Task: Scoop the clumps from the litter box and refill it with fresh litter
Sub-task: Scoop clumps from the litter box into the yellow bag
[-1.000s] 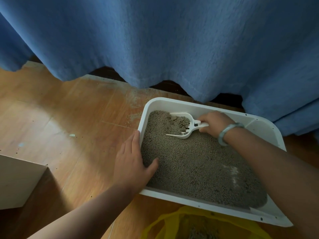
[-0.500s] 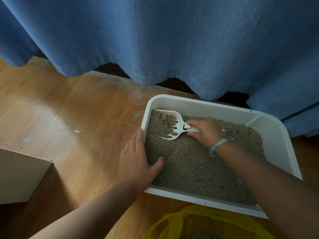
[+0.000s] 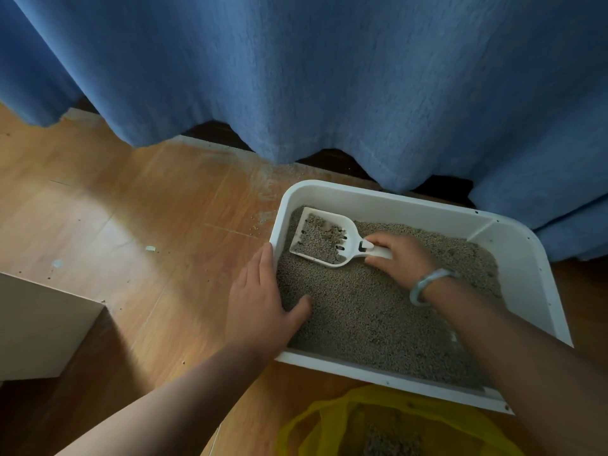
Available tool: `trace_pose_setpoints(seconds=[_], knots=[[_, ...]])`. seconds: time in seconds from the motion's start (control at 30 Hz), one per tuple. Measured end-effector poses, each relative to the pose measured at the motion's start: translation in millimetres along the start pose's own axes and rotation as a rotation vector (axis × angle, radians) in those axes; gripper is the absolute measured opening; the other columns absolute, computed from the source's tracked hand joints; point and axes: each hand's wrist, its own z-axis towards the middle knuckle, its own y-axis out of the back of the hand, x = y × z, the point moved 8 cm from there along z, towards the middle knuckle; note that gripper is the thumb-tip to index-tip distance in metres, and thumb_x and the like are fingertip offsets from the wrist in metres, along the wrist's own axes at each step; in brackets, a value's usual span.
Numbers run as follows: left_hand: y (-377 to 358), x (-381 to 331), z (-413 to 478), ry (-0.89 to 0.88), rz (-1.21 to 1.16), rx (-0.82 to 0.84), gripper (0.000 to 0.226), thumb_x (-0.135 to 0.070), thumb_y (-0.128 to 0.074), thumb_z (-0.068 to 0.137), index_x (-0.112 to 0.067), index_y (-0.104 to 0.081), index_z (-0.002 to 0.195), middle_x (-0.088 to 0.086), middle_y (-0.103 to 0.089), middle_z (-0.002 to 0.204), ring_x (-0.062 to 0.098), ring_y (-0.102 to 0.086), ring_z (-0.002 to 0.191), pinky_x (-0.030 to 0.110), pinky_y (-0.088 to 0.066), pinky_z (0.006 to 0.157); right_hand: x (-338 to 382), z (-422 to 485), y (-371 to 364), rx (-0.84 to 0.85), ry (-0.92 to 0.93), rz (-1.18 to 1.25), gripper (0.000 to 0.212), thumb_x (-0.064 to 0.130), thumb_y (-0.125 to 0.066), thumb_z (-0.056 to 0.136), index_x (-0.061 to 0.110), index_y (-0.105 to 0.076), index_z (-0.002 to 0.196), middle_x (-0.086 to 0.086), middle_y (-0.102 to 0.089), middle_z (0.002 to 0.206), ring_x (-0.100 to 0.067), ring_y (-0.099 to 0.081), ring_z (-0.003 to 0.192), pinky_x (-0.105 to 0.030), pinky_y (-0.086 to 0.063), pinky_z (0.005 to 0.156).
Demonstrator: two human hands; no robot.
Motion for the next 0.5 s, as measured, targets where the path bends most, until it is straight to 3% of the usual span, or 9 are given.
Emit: trace_pose_setpoints(seconds=[0.13, 0.3, 0.5], knots=[[-1.8, 1.8, 0.4, 0.017, 0.003, 0.018, 0.094, -0.060, -0.051, 0.083, -0.017, -0.001, 0.151, 0.002, -0.017, 0.157, 0.018, -0.018, 0.142, 0.032, -0.015, 0.114, -11.0, -15.4, 11.2, -0.050, -0.024, -0.050, 0.029, 0.024, -0.065, 0.085, 0.028, -0.062, 0.114, 0.007, -0.064, 0.104, -0.012, -0.056, 0.087, -0.029, -0.044, 0.075], [-3.0, 1.9, 0.7, 0.017, 0.040, 0.051, 0.092, -0.063, -0.044, 0.085, -0.016, 0.000, 0.151, 0.003, -0.015, 0.157, 0.019, -0.017, 0.142, 0.035, -0.017, 0.115, -25.8, -40.3, 26.2, -0.043, -0.050, -0.146, 0.035, 0.022, -0.061, 0.089, 0.020, -0.059, 0.123, 0.000, -0.061, 0.119, -0.018, -0.054, 0.104, -0.029, -0.039, 0.085], [-3.0, 4.1, -11.5, 0.044, 0.069, 0.108, 0.094, -0.061, -0.048, 0.086, -0.014, 0.001, 0.151, 0.005, -0.013, 0.158, 0.022, -0.016, 0.143, 0.038, -0.016, 0.115, -25.8, -69.3, 36.6, -0.025, -0.020, -0.196, 0.034, 0.027, -0.059, 0.089, 0.023, -0.058, 0.123, 0.003, -0.060, 0.108, -0.014, -0.052, 0.096, -0.029, -0.039, 0.081]])
